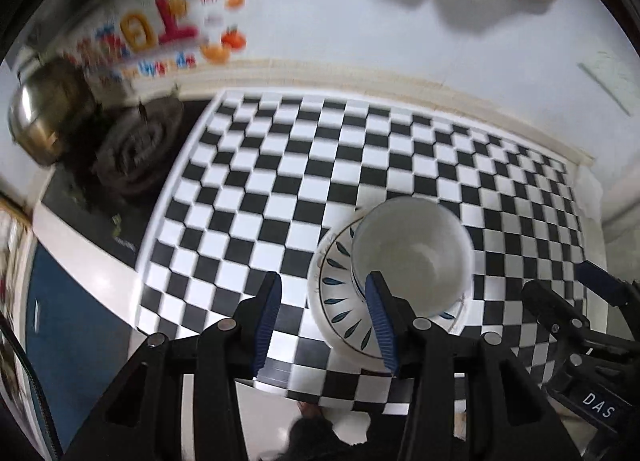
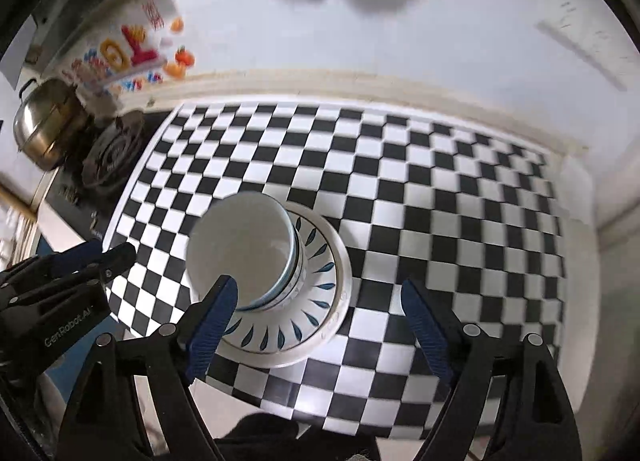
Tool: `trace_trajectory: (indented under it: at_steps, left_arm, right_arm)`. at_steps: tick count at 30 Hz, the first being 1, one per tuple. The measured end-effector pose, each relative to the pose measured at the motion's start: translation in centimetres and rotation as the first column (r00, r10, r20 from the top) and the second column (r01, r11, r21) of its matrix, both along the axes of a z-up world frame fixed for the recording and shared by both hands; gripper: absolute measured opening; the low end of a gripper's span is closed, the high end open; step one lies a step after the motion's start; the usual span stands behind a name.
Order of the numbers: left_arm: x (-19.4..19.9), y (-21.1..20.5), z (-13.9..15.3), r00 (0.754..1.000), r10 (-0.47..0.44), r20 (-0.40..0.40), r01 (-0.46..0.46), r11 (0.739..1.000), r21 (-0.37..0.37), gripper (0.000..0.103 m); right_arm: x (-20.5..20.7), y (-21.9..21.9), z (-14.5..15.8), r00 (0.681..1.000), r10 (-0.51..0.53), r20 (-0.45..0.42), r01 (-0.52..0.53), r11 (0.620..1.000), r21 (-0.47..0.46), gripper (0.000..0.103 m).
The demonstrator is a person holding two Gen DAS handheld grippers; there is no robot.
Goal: Organize plates and bowls
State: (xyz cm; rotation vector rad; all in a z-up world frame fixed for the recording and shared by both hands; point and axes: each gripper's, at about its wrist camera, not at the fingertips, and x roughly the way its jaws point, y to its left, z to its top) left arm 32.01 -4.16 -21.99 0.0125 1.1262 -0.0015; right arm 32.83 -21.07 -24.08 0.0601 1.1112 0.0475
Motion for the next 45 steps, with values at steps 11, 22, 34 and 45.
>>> trace_trajectory:
  at_steps: [11, 22, 34, 45]
  left_arm:
    - [-9.8, 3.6, 9.2, 0.969, -0.149, 0.197, 0.152, 0.988, 0.004, 0.052]
    - [-17.9, 5.6, 15.1, 0.934, -0.162, 0.318, 0.176, 0.984, -0.017, 0.090]
    - [-23.8, 5.3, 18.1, 0.904, -0.109, 0.414, 0.131, 0.991, -0.025, 0.096]
    - [-27.6, 4.7, 18.4, 0.903, -0.123, 0.411, 0.148, 0.989, -0.029, 0.096]
  right_arm:
    - [-12.8, 5.0, 10.3, 0.963, -0.151, 0.224, 0.164, 0.985, -0.042, 0.089]
    - [-22.8, 8.0, 16.9, 0.923, -0.177, 0.342, 0.207, 0.977, -0.051, 0.091]
    - [-29.3, 7.3, 20.2, 0.888, -0.174, 0.425, 0.219, 0.974, -0.058, 0.095]
    - [-32.5, 6.5, 20.4, 0.888, -0.176, 0.426, 0.220, 0.974, -0.058, 0.095]
